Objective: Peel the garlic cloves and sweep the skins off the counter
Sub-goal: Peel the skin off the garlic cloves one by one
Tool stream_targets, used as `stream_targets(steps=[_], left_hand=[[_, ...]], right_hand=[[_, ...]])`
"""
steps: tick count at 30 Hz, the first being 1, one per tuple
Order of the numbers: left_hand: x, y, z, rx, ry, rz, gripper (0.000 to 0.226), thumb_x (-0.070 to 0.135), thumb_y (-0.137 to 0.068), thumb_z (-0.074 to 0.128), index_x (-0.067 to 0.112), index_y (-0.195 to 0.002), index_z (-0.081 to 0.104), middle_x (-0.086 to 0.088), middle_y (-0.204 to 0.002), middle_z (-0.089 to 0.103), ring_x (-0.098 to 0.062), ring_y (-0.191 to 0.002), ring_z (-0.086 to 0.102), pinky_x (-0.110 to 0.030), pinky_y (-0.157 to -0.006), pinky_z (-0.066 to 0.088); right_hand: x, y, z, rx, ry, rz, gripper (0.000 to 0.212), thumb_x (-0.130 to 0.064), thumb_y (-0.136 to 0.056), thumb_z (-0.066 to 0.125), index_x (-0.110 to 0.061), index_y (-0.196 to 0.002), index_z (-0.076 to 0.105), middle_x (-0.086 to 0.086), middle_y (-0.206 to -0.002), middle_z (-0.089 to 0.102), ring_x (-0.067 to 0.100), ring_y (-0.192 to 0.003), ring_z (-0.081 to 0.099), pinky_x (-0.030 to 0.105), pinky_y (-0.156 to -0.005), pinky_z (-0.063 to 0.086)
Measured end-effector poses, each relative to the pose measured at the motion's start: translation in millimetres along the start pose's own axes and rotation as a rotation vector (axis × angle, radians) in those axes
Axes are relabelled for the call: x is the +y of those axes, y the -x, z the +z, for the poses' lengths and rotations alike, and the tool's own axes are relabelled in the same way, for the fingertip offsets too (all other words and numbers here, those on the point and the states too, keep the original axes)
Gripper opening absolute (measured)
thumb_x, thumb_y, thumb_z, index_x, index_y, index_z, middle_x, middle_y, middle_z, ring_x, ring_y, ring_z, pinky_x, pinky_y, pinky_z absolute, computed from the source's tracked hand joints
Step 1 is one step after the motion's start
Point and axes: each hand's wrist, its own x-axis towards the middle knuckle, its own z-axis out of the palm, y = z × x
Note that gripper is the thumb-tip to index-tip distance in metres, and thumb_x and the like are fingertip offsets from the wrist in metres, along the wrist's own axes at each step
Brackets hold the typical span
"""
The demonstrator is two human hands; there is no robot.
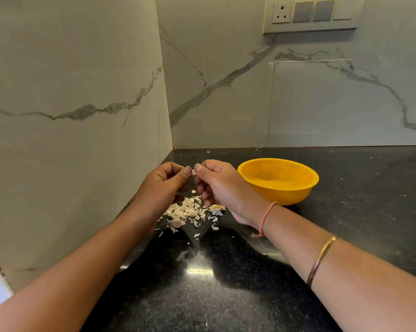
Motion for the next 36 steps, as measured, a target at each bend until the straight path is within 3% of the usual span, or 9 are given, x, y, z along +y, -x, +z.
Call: stream_targets(steps=[3,5,11,18,22,24,29,32,36], left_hand=[[3.1,3.7,2.7,-0.037,-0.150,0.068,0.023,0.018,-0.098,0.042,0.013,-0.075,0.046,0.001,-0.061,0.041,-0.003,-0.047,0.039,-0.019,-0.048,0.035],[5.1,5.2,3.4,-0.040,-0.142,0.065,0.028,0.014,-0.099,0.038,0.012,-0.071,0.042,0.000,-0.059,0.036,-0.004,-0.044,0.034,-0.018,-0.044,0.031],[9.7,8.1,4.7,-0.063,0.088,-0.109,0.029,0.021,-0.098,0.039,0.017,-0.071,0.047,0.011,-0.049,0.035,-0.005,-0.044,0.030,-0.022,-0.049,0.029],[11.5,1.9,-0.9,-0.109,0.406,-0.319,0.050,0.014,-0.093,0.045,0.021,-0.044,0.044,0.009,-0.046,0.024,-0.003,-0.036,0.020,-0.013,-0.032,0.019],[12.4,0.0,-5.3,-0.142,0.575,-0.456,0.039,0.015,-0.092,0.044,0.019,-0.054,0.037,0.010,-0.043,0.023,-0.002,-0.032,0.020,-0.010,-0.029,0.018],[12.1,1.0,-4.8,-0.119,0.558,-0.462,0.038,0.018,-0.093,0.044,0.020,-0.056,0.035,0.010,-0.042,0.025,-0.002,-0.032,0.020,-0.011,-0.029,0.019],[11.0,2.0,0.5,0.062,0.314,-0.261,0.034,0.032,-0.092,0.055,0.018,-0.062,0.044,0.006,-0.048,0.039,-0.005,-0.039,0.034,-0.015,-0.037,0.034],[10.9,2.6,-0.4,0.054,0.331,-0.205,0.017,0.019,-0.093,0.052,0.017,-0.077,0.057,0.004,-0.060,0.055,-0.005,-0.049,0.051,-0.016,-0.045,0.045],[10.0,3.4,-2.2,0.002,0.313,-0.142,0.019,0.004,-0.089,0.051,0.016,-0.084,0.065,0.004,-0.068,0.066,-0.005,-0.062,0.060,-0.017,-0.052,0.049]], right_hand=[[0.2,0.2,0.7,0.026,0.172,-0.101,0.028,-0.018,-0.100,0.042,-0.013,-0.073,0.050,0.003,-0.064,0.049,0.010,-0.053,0.045,0.021,-0.048,0.042],[0.2,0.6,1.6,0.029,0.253,-0.161,0.026,-0.018,-0.099,0.043,-0.014,-0.075,0.051,0.001,-0.064,0.049,0.011,-0.056,0.045,0.029,-0.055,0.042],[0.6,1.7,3.2,0.044,0.386,-0.319,0.020,-0.016,-0.097,0.047,-0.010,-0.080,0.055,0.005,-0.070,0.054,0.010,-0.058,0.044,0.028,-0.056,0.039],[5.5,-2.8,-1.5,0.120,0.624,-0.684,0.019,-0.013,-0.092,0.053,-0.003,-0.076,0.057,-0.005,-0.060,0.046,0.011,-0.053,0.038,0.025,-0.050,0.031],[3.2,-6.2,-5.9,0.135,0.786,-0.806,0.016,-0.014,-0.091,0.051,-0.005,-0.079,0.059,0.001,-0.065,0.050,0.017,-0.059,0.044,0.031,-0.052,0.039],[1.9,-6.3,-8.4,0.164,0.759,-0.816,0.016,-0.013,-0.091,0.052,-0.004,-0.080,0.060,0.003,-0.066,0.054,0.018,-0.059,0.047,0.034,-0.051,0.042],[6.6,-8.6,-14.2,0.200,0.524,-0.665,0.017,-0.014,-0.090,0.056,-0.001,-0.082,0.063,0.008,-0.069,0.065,0.024,-0.062,0.062,0.045,-0.059,0.053],[8.4,-9.3,-14.6,0.207,0.472,-0.595,0.012,-0.012,-0.088,0.063,-0.001,-0.084,0.066,0.009,-0.071,0.068,0.024,-0.065,0.064,0.045,-0.062,0.054],[7.2,-8.1,-12.8,0.219,0.427,-0.537,0.007,-0.010,-0.083,0.068,-0.003,-0.085,0.067,0.007,-0.076,0.069,0.021,-0.068,0.066,0.040,-0.065,0.056]])
